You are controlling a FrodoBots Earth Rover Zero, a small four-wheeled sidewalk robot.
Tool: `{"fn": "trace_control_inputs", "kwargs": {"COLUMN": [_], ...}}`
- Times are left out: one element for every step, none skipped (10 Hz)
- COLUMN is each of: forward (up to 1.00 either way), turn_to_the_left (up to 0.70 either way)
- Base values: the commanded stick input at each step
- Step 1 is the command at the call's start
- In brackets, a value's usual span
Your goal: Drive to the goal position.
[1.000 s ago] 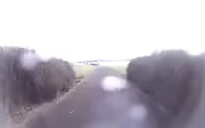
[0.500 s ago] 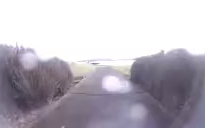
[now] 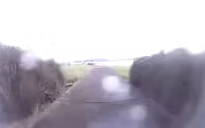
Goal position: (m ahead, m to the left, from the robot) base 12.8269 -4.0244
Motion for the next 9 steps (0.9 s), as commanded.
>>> {"fn": "trace_control_inputs", "kwargs": {"forward": [0.70, 0.70, 0.70, 0.70, 0.70, 0.70, 0.70, 0.70, 0.70], "turn_to_the_left": [0.00, 0.00, 0.00, 0.00, 0.00, 0.00, 0.00, 0.00, 0.00]}}
